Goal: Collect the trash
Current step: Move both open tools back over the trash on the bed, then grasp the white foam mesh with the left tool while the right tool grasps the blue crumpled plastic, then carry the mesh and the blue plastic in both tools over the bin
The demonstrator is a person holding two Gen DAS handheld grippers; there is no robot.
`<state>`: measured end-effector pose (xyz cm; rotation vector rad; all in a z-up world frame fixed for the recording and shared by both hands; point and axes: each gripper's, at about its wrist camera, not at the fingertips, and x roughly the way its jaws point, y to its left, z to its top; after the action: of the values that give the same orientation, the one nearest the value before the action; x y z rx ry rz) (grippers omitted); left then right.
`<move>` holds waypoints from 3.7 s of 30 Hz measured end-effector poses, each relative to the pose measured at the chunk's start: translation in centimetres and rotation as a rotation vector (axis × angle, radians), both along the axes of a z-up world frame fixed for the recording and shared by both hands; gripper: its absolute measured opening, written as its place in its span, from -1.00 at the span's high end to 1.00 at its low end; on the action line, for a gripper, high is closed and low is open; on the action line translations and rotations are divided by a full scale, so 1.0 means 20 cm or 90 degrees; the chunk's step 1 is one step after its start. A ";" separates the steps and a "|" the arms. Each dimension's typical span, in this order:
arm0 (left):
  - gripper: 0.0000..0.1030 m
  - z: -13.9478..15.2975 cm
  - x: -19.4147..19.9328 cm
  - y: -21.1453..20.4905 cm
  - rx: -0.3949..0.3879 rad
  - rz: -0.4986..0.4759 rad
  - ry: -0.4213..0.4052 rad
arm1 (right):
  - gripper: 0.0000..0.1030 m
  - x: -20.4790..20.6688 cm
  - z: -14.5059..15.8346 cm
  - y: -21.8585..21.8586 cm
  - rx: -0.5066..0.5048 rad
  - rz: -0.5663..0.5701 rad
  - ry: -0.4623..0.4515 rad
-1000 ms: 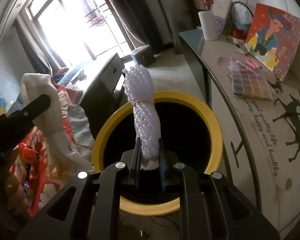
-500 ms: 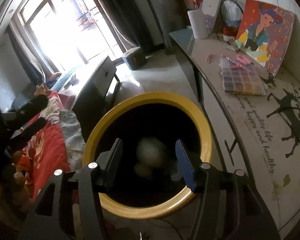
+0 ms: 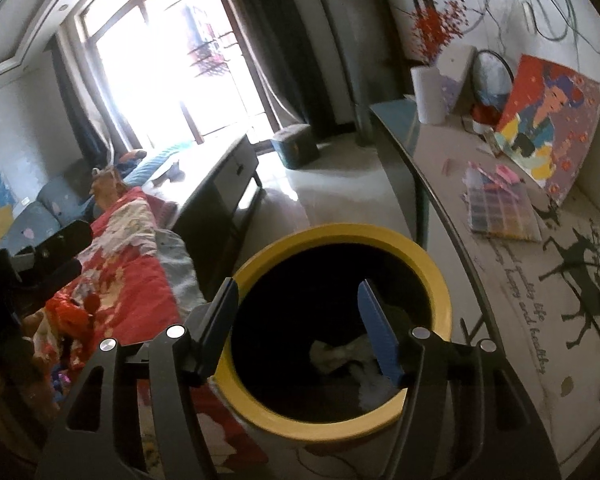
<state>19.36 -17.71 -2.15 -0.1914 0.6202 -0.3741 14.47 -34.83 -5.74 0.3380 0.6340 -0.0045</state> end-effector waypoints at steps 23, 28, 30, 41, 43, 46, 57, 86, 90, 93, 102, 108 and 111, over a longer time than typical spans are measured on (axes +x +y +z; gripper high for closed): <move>-0.78 0.12 -0.25 0.41 0.000 0.097 -0.080 | -0.34 -0.09 0.20 0.47 -0.056 0.122 -0.057; -0.78 0.12 -0.29 0.50 0.000 0.119 -0.088 | -0.35 -0.10 0.22 0.57 -0.062 0.151 -0.062; -0.78 0.13 -0.30 0.54 -0.001 0.130 -0.090 | -0.35 -0.10 0.22 0.60 -0.064 0.162 -0.063; -0.78 0.11 -0.35 0.76 -0.005 0.192 -0.087 | -0.35 -0.11 0.22 0.83 -0.064 0.234 -0.057; -0.78 0.11 -0.36 0.81 -0.003 0.204 -0.086 | -0.35 -0.11 0.21 0.87 -0.065 0.248 -0.054; -0.78 0.10 -0.37 0.89 0.003 0.221 -0.083 | -0.35 -0.11 0.21 0.94 -0.072 0.270 -0.053; -0.78 0.10 -0.40 1.18 0.041 0.288 -0.069 | -0.35 -0.14 0.12 1.17 -0.084 0.349 -0.020; -0.16 -0.33 -0.28 1.49 0.019 0.245 0.132 | 0.83 -0.13 -0.14 1.64 -0.202 0.545 0.050; 0.16 -0.34 -0.28 1.48 0.016 0.234 0.134 | 0.91 -0.14 -0.13 1.62 -0.184 0.541 0.043; 0.48 -0.34 -0.28 1.47 0.020 0.227 0.134 | 0.94 -0.14 -0.12 1.61 -0.174 0.539 0.033; 0.90 -0.28 -0.30 1.45 0.008 0.201 0.113 | 0.98 -0.16 -0.07 1.57 -0.145 0.526 0.009; 0.92 -0.17 -0.33 1.42 0.010 0.189 0.073 | 0.98 -0.18 -0.03 1.56 -0.129 0.521 -0.006; 0.92 -0.12 -0.35 1.40 0.011 0.184 0.052 | 0.98 -0.19 -0.02 1.55 -0.123 0.518 -0.014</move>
<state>12.41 10.30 -4.48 -0.2779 0.6655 -0.0819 10.76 -3.76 -6.08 -0.1241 0.7062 0.7108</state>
